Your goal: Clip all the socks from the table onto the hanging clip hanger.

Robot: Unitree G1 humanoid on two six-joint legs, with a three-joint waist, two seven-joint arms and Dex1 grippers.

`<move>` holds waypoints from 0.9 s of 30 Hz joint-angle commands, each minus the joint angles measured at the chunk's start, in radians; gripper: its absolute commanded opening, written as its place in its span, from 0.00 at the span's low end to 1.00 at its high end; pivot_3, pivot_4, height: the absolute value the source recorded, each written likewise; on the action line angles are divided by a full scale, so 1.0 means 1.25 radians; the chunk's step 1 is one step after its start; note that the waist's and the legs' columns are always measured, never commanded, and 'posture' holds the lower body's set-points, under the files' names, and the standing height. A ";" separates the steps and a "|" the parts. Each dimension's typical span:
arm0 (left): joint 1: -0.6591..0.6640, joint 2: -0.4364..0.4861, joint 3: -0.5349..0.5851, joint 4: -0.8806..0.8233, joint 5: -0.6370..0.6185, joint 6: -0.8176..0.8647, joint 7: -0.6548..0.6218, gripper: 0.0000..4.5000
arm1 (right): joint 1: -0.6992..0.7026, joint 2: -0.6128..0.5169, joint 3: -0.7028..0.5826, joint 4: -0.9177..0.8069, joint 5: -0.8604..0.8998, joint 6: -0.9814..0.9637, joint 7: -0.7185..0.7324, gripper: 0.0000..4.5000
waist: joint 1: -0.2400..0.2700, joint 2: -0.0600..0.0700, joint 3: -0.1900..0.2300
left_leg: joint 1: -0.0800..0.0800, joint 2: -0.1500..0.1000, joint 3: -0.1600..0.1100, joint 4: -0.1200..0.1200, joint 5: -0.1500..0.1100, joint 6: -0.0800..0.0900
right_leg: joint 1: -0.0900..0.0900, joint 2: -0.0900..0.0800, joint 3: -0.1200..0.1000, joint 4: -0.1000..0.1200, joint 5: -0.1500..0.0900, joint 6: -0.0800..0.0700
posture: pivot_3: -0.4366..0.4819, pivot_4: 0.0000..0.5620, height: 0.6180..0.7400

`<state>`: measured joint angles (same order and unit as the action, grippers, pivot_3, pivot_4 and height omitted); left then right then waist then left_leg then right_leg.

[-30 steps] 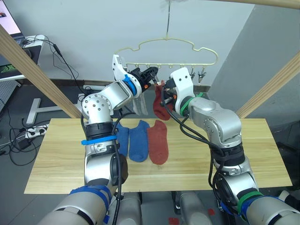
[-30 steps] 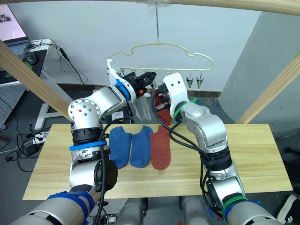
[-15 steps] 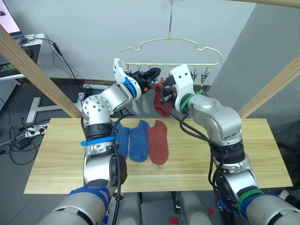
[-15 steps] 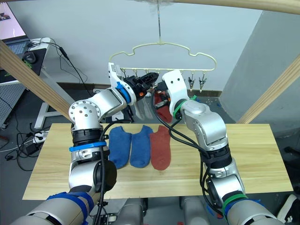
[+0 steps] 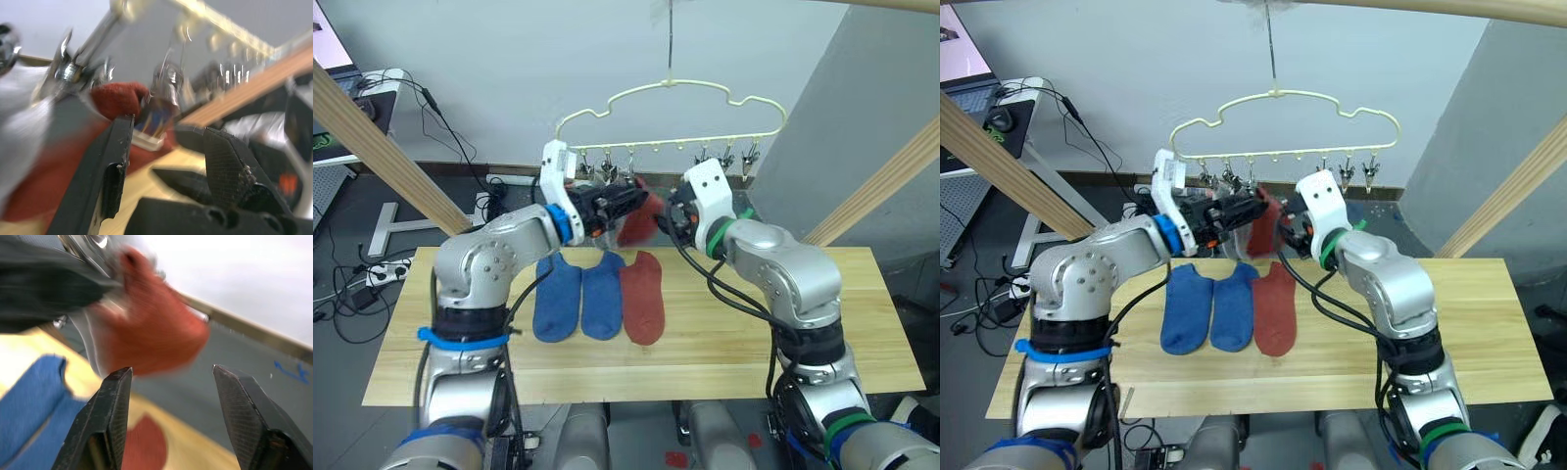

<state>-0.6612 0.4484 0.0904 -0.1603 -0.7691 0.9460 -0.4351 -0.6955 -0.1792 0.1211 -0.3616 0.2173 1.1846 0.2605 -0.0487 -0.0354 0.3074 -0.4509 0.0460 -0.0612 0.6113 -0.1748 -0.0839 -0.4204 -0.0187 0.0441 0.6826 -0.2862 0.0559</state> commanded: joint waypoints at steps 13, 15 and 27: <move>0.087 0.150 0.011 -0.108 0.079 -0.264 -0.299 0.56 | 0.213 0.066 -0.067 -0.259 -0.008 0.023 -0.123 0.61 | 0.016 0.000 0.000 | 0.000 0.000 0.000 0.000 0.000 0.000 | 0.000 0.000 -0.001 0.000 0.000 -0.001 | 0.55 0.44 1.00; 0.087 0.160 0.015 -0.102 0.087 -0.302 -0.333 0.56 | 0.223 0.088 -0.069 -0.263 -0.024 -0.001 -0.153 0.61 | 0.016 0.000 0.000 | 0.000 0.000 0.000 0.000 0.000 0.000 | 0.000 0.000 0.000 0.000 0.001 -0.001 | 0.55 0.44 1.00; 0.014 0.208 0.007 -0.036 0.087 -0.328 -0.455 0.56 | 0.189 0.170 -0.098 -0.237 -0.061 -0.070 -0.240 0.42 | 0.016 0.000 -0.001 | 0.000 0.000 -0.001 0.000 0.001 0.000 | 0.000 0.000 -0.001 0.001 0.001 -0.002 | 0.54 0.44 1.00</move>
<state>-0.6276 0.6949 0.0848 -0.1934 -0.6564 0.5507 -0.9773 -0.4503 0.0227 0.0055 -0.6238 0.1379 1.1135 -0.0297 -0.0292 -0.0348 0.3060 -0.4508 0.0460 -0.0620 0.6111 -0.1741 -0.0834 -0.4204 -0.0181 0.0428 0.6838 -0.2849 0.0537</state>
